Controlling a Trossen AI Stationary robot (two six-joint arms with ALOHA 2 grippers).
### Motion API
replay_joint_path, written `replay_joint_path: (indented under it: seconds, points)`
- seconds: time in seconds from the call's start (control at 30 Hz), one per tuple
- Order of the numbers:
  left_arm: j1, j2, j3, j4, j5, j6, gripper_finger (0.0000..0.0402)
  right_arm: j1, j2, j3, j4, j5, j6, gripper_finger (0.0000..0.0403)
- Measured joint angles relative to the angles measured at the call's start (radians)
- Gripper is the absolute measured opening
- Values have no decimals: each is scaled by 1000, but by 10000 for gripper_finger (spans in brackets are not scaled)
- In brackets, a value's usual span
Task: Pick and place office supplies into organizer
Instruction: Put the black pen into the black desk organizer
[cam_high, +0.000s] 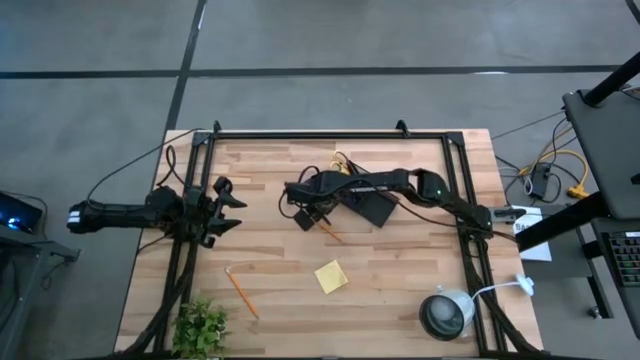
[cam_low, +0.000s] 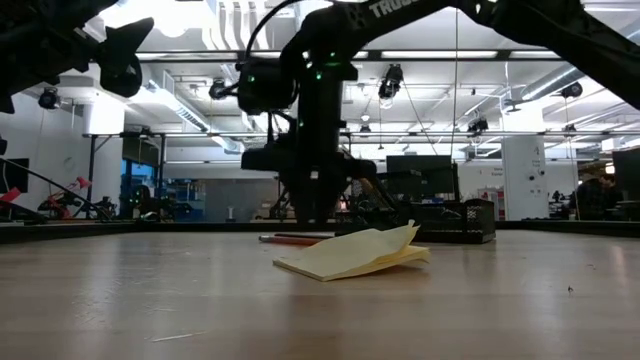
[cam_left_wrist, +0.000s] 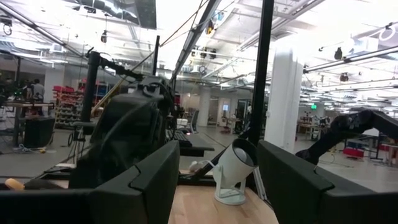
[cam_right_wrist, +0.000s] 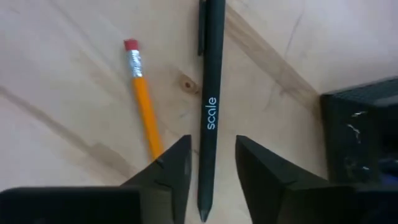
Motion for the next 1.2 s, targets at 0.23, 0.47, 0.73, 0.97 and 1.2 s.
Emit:
replay_joint_path:
  seconds: [0.23, 0.47, 0.73, 0.97, 1.2]
  points:
    - [0, 0, 0, 0, 0, 0, 201, 0, 22, 1, 28, 0, 0, 143]
    - [0, 0, 0, 0, 0, 0, 201, 3, 49, 4, 26, 1, -20, 112]
    - [0, -1, 0, 0, 0, 0, 201, 8, 58, 4, 33, 1, -49, 43]
    - [0, -1, 0, 0, 0, 0, 201, 13, 51, 2, 31, 6, -72, 17]
    - [0, 0, 0, 0, 0, 0, 201, 35, -47, -6, 97, 177, -26, 15]
